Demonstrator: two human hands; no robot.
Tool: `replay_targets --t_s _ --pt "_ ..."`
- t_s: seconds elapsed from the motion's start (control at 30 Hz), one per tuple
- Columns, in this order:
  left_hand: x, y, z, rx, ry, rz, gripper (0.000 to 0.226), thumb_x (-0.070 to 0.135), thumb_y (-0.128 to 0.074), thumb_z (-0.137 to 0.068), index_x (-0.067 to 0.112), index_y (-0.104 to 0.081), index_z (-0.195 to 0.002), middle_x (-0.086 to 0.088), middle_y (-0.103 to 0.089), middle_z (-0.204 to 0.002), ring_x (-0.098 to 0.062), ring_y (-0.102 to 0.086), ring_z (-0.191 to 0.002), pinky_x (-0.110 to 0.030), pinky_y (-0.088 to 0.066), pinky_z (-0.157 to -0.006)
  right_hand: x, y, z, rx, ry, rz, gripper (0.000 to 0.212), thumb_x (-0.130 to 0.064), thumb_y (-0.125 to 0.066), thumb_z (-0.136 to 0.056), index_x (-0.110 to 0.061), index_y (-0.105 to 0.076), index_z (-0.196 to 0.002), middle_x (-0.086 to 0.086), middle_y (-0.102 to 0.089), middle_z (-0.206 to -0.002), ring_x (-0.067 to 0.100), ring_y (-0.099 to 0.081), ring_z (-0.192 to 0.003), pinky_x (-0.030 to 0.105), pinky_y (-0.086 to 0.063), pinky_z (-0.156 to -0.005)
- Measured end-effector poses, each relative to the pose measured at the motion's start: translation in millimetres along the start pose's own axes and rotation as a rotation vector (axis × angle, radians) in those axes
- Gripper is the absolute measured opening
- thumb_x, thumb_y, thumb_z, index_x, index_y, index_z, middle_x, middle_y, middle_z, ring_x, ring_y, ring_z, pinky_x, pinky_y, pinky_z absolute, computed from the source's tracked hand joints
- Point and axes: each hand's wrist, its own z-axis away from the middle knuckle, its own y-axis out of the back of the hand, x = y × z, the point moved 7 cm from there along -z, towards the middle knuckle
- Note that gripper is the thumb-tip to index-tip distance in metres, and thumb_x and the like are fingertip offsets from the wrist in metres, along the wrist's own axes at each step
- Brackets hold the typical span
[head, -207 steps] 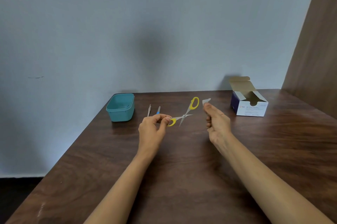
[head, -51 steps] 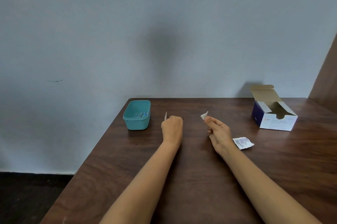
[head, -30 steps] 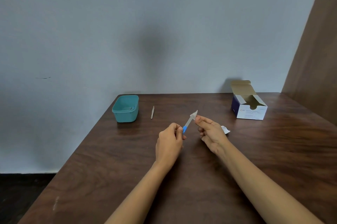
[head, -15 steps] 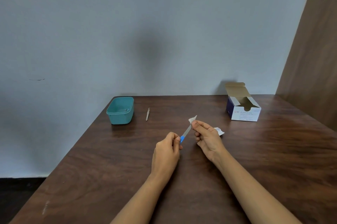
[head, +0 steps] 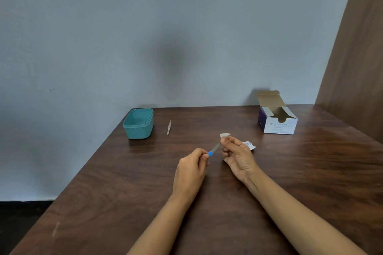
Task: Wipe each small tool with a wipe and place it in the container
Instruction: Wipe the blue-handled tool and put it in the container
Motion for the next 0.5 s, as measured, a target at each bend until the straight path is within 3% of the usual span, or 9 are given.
replay_targets --t_s 0.23,0.5 --pt "-4.2 1.5 -3.0 0.014 -0.012 0.059 0.012 0.022 -0.055 -0.096 0.023 -0.065 -0.09 0.012 -0.066 -0.073 -0.004 -0.062 -0.067 -0.036 -0.056 -0.067 -6.6 -0.9 7.7 0.033 0.091 0.084 0.007 -0.006 -0.068 -0.079 -0.013 -0.067 -0.08 -0.01 -0.066 -0.065 0.002 -0.046 -0.058 0.016 -0.034 -0.054" --pt "-1.0 3.0 -8.4 -0.012 -0.048 0.032 0.012 0.024 -0.056 -0.095 0.025 -0.063 -0.085 0.011 -0.065 -0.07 -0.007 -0.06 -0.062 -0.036 -0.054 -0.064 -12.6 5.9 10.3 0.085 0.034 0.172 0.008 -0.005 -0.07 -0.08 -0.013 -0.073 -0.082 -0.004 -0.06 -0.065 0.007 -0.042 -0.059 0.017 -0.034 -0.049"
